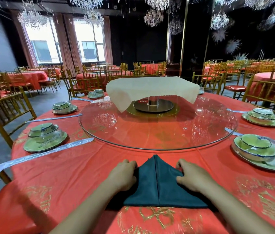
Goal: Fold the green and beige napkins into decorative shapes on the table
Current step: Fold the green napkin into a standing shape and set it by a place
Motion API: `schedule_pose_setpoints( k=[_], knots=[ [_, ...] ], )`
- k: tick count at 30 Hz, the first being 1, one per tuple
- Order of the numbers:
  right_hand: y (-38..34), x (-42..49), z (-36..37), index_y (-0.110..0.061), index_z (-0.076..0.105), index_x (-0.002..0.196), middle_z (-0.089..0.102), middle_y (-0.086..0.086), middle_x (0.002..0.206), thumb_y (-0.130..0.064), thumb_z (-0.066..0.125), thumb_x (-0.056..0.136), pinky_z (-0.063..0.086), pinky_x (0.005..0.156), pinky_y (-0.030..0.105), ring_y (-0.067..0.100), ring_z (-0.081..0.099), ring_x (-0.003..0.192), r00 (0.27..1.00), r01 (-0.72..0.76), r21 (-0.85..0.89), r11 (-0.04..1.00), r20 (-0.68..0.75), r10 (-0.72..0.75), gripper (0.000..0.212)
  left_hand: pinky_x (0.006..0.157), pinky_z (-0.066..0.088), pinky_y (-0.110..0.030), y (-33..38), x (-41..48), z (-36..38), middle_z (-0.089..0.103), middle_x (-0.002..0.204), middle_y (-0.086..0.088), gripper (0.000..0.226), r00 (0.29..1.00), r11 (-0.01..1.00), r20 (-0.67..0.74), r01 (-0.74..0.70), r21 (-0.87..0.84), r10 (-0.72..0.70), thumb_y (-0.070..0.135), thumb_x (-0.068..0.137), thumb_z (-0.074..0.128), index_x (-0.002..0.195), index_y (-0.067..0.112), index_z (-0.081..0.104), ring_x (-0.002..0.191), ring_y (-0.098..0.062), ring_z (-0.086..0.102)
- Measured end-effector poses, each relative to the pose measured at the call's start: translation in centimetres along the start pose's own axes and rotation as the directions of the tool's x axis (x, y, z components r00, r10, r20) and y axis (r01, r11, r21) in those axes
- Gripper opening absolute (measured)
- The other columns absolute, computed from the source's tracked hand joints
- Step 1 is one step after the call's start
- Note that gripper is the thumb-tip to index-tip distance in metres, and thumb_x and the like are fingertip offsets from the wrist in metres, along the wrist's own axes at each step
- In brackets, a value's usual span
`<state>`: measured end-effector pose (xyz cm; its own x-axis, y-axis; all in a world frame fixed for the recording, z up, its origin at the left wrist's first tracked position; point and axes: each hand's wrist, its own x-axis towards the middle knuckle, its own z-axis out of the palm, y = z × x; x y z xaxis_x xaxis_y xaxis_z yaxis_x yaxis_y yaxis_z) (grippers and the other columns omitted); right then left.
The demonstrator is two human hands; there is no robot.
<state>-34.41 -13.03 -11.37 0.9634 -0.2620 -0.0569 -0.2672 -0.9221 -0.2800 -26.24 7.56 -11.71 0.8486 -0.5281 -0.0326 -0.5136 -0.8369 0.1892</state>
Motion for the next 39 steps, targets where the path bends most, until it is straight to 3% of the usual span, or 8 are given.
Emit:
schedule_pose_setpoints(
  k=[6, 13, 16, 18, 21, 26, 36, 39],
  knots=[
    [-0.3, 0.6, 0.8, -0.021, 0.045, 0.118, 0.052, 0.0, 0.12, -0.04, 0.052, 0.09, 0.041, 0.083, 0.031, 0.021, 0.051, 0.112, 0.995, 0.065, -0.026, 0.998, -0.079, -0.067, 0.034, 0.097, 0.035, -0.033, 2.9, -1.0, 2.0, 0.05, 0.127, -0.003, 0.034, 0.928, 0.95, -0.218, -0.313, -0.012, 0.303, 0.026, 0.093, 0.043, 0.124, 0.015, 0.053, 0.113, -0.026, 0.044],
    [-0.9, 0.2, 1.8, -0.02, 0.036, 0.139, 0.037, 0.002, 0.14, -0.037, 0.043, 0.095, 0.028, 0.105, 0.029, 0.019, 0.033, 0.131, 0.957, 0.224, -0.118, 0.967, -0.163, -0.241, 0.047, 0.054, 0.044, -0.013, 3.4, -1.4, 3.3, 0.065, 0.081, 0.019, 0.039, 0.927, 0.957, -0.243, -0.263, 0.124, 0.287, 0.048, 0.075, 0.032, 0.077, 0.033, 0.068, 0.067, -0.003, 0.06],
    [-2.0, 0.4, 2.4, -0.018, 0.017, 0.148, 0.008, -0.005, 0.157, -0.056, 0.01, 0.093, 0.003, 0.114, 0.02, 0.009, 0.007, 0.144, 0.909, 0.401, -0.085, 0.912, -0.086, -0.408, 0.067, 0.056, 0.043, -0.013, 3.5, -1.7, 3.4, 0.064, 0.081, 0.02, 0.036, 0.934, 0.956, -0.212, -0.265, 0.127, 0.287, 0.045, 0.076, 0.033, 0.077, 0.033, 0.066, 0.068, -0.003, 0.06],
    [-2.2, 0.8, 2.9, -0.016, 0.008, 0.149, -0.01, -0.011, 0.15, -0.076, -0.026, 0.061, -0.009, 0.11, 0.017, 0.002, -0.012, 0.138, 0.888, 0.458, -0.063, 0.887, -0.011, -0.46, 0.111, 0.056, 0.043, -0.013, 3.4, -1.6, 3.5, 0.063, 0.079, 0.02, 0.032, 0.929, 0.955, -0.226, -0.272, 0.115, 0.292, 0.041, 0.077, 0.034, 0.077, 0.033, 0.065, 0.067, -0.002, 0.058],
    [-1.9, 1.3, 3.7, -0.015, -0.001, 0.149, -0.015, -0.012, 0.148, -0.078, -0.038, 0.042, -0.013, 0.109, 0.018, 0.0, -0.018, 0.135, 0.891, 0.453, -0.071, 0.889, 0.061, -0.449, 0.13, 0.063, 0.043, -0.018, 3.0, -1.7, 3.8, 0.064, 0.086, 0.015, 0.03, 0.916, 0.966, -0.318, -0.258, 0.004, 0.246, 0.029, 0.083, 0.035, 0.088, 0.027, 0.064, 0.075, -0.008, 0.059],
    [-2.2, 0.6, 3.7, -0.016, -0.007, 0.148, -0.028, -0.009, 0.142, -0.07, -0.031, 0.053, -0.016, 0.109, 0.018, 0.002, -0.023, 0.135, 0.89, 0.456, -0.095, 0.885, 0.07, -0.451, 0.111, 0.085, 0.029, -0.027, 2.8, -1.5, 4.2, 0.056, 0.12, -0.001, 0.052, 0.911, 0.954, -0.331, -0.288, -0.079, 0.247, 0.029, 0.089, 0.013, 0.118, 0.012, 0.052, 0.109, -0.022, 0.047],
    [-2.7, 1.4, 3.1, -0.018, -0.014, 0.146, -0.03, -0.011, 0.143, -0.066, -0.029, 0.051, -0.019, 0.109, 0.019, 0.0, -0.025, 0.133, 0.845, 0.526, -0.123, 0.842, 0.185, -0.501, 0.108, 0.098, 0.039, -0.033, 1.5, -2.0, 3.7, 0.057, 0.122, -0.003, 0.044, 0.929, 0.89, -0.273, -0.332, -0.312, 0.25, 0.027, 0.091, 0.022, 0.117, 0.012, 0.054, 0.112, -0.02, 0.05],
    [-2.3, 1.7, 3.6, -0.021, -0.015, 0.146, -0.03, -0.011, 0.145, -0.074, -0.038, 0.044, -0.024, 0.106, 0.013, 0.0, -0.026, 0.134, 0.845, 0.526, -0.118, 0.842, 0.184, -0.502, 0.117, 0.116, 0.019, -0.034, -0.2, -3.3, 3.0, 0.033, 0.15, 0.001, 0.068, 0.926, 0.94, -0.255, -0.318, -0.122, 0.28, 0.058, 0.091, 0.013, 0.135, 0.015, 0.043, 0.139, -0.014, 0.027]
  ],
)
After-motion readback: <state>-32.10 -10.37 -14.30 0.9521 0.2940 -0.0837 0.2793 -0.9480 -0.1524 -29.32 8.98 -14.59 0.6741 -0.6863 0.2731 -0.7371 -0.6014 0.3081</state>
